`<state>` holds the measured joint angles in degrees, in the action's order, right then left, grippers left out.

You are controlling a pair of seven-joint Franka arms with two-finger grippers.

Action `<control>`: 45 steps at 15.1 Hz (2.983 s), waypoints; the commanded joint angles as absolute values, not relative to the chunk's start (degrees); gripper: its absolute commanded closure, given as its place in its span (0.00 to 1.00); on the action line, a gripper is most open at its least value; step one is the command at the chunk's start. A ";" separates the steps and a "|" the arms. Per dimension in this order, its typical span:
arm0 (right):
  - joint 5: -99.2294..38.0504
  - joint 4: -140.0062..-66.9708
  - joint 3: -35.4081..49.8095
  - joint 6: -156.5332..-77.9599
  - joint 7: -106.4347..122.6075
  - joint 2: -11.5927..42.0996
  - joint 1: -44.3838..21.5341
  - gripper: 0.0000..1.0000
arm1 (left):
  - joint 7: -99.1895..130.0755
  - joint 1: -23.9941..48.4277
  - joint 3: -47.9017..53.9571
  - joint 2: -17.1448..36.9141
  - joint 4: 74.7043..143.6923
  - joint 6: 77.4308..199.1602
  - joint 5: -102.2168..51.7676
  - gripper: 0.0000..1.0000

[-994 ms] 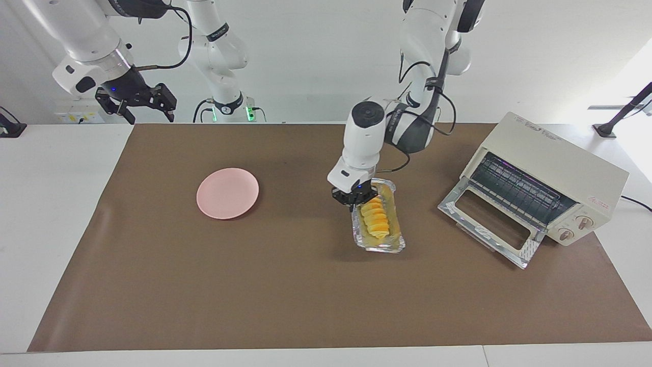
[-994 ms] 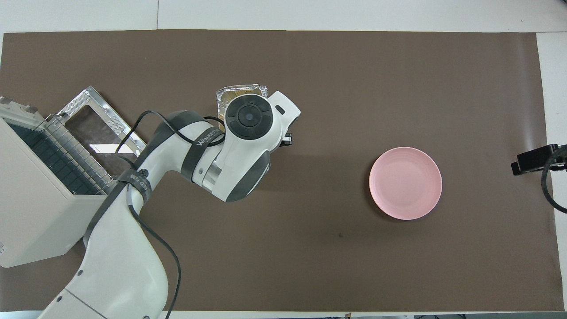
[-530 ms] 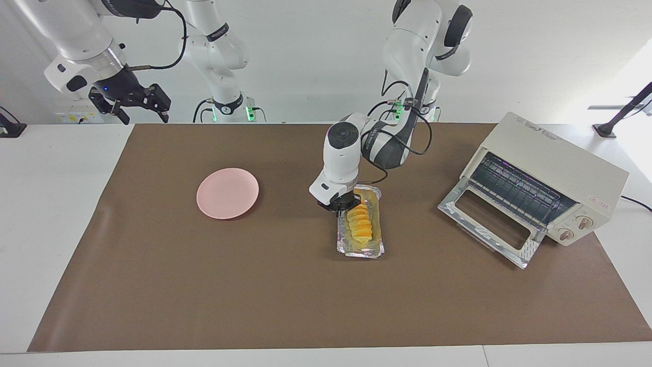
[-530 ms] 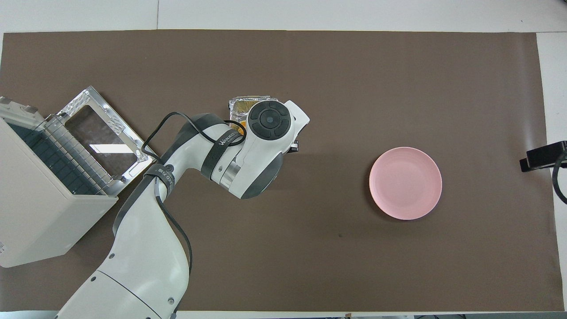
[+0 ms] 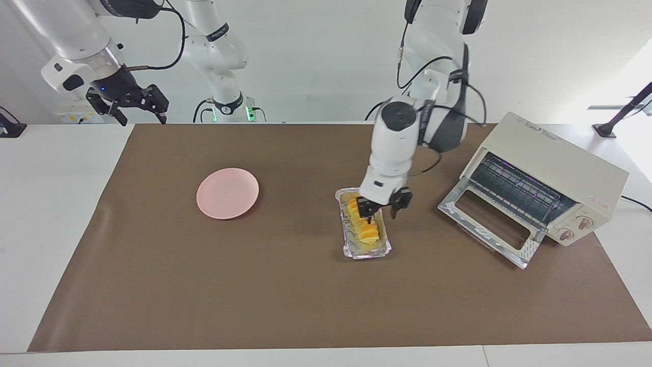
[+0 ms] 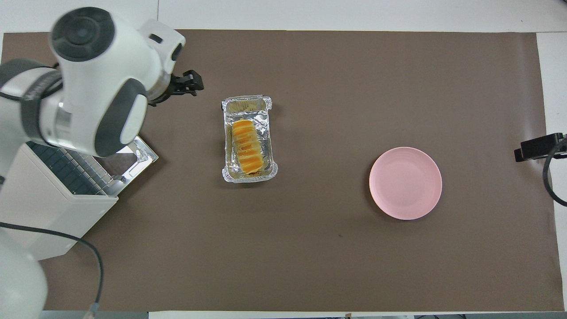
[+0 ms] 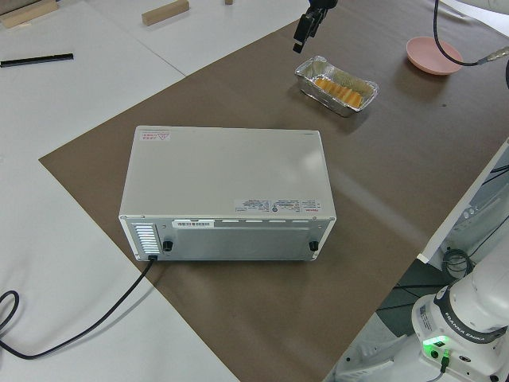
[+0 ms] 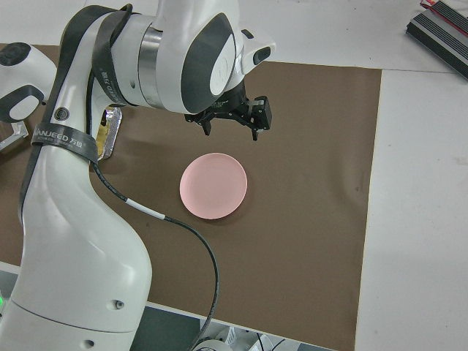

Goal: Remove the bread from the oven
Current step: 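Retract the left gripper while the right gripper moves toward the tray, then grasp the foil tray edge with the right gripper, then slide the foil tray farther from the robot with the right gripper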

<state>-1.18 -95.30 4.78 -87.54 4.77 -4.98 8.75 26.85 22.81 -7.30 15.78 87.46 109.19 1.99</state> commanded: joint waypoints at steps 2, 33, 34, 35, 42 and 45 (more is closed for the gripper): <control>-0.88 -98.26 5.27 -95.51 -9.27 -2.48 -2.69 0.00 | 11.29 13.12 -6.59 8.20 89.38 98.22 1.14 0.00; 7.91 -74.53 4.92 -121.20 -41.75 42.54 -30.32 1.00 | 3.52 1.05 2.64 -3.78 94.48 81.65 1.32 0.00; 7.82 -74.44 4.92 -121.03 -41.66 42.54 -30.06 1.00 | 3.52 1.05 2.64 -3.87 94.48 81.65 1.32 0.00; 7.39 -74.18 4.92 -120.33 -41.49 42.37 -29.80 1.00 | 3.52 1.05 2.64 -3.87 94.48 81.65 1.32 0.00; 2.64 -63.03 5.01 -104.33 -28.51 41.31 -16.55 1.00 | 3.52 1.05 2.64 -3.87 94.48 81.65 1.32 0.00; 2.64 -63.46 4.92 -105.81 -17.79 41.75 -9.16 1.00 | 3.60 1.05 2.64 -3.78 94.48 81.65 1.32 0.00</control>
<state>3.52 -64.23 4.09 -105.47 -24.06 40.46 -13.22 2.97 1.72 2.23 -2.75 93.85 82.17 1.85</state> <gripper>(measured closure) 0.982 0.000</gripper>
